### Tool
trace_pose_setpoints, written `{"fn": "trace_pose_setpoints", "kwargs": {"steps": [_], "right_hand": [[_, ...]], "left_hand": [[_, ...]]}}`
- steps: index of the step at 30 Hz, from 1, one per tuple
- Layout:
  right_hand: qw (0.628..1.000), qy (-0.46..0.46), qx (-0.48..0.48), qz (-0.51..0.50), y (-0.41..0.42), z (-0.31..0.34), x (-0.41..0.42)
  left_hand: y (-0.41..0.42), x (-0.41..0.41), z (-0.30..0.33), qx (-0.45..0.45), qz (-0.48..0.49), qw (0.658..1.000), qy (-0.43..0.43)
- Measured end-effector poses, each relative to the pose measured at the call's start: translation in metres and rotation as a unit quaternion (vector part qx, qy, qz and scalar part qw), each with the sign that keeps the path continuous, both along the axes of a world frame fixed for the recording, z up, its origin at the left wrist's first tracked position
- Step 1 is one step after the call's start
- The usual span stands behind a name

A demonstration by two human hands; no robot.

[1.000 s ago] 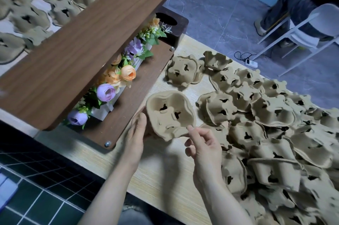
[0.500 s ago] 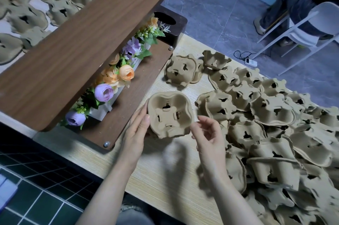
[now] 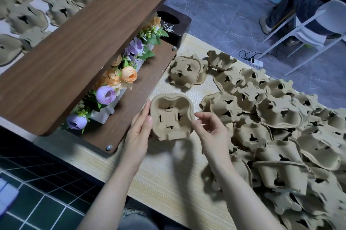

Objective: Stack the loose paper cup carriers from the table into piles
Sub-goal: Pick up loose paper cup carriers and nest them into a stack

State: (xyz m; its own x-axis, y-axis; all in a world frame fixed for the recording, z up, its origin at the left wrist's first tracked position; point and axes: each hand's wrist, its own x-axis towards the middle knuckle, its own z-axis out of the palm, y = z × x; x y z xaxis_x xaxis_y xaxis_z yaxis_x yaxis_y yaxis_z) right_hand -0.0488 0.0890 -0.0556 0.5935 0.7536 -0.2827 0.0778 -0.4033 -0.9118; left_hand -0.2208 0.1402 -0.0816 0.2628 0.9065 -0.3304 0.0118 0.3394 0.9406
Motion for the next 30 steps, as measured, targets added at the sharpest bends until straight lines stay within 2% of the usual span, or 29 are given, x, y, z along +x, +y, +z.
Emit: {"fn": "trace_pose_setpoints", "kwargs": {"steps": [3, 8, 13, 21, 24, 30], "right_hand": [[1.0, 0.017, 0.004, 0.012, 0.006, 0.001, 0.005], [1.0, -0.005, 0.007, 0.029, 0.032, 0.012, 0.028], [0.996, -0.071, -0.011, 0.053, 0.081, 0.011, 0.064], [0.981, -0.112, -0.131, 0.095, 0.138, -0.025, 0.092], [0.982, -0.077, -0.149, 0.082, 0.142, -0.03, 0.09], [0.992, 0.066, -0.11, -0.005, 0.148, -0.026, 0.078]], "left_hand": [[0.002, 0.002, 0.005, 0.015, -0.006, 1.0, 0.016], [0.009, 0.002, 0.001, 0.022, -0.013, 0.999, 0.027], [0.012, -0.004, -0.005, 0.0, -0.022, 1.0, 0.018], [0.012, -0.004, -0.002, -0.003, -0.039, 0.998, 0.051], [0.012, -0.005, -0.004, -0.002, -0.043, 0.998, 0.051], [0.014, -0.006, -0.003, 0.006, -0.042, 0.998, 0.049]]}}
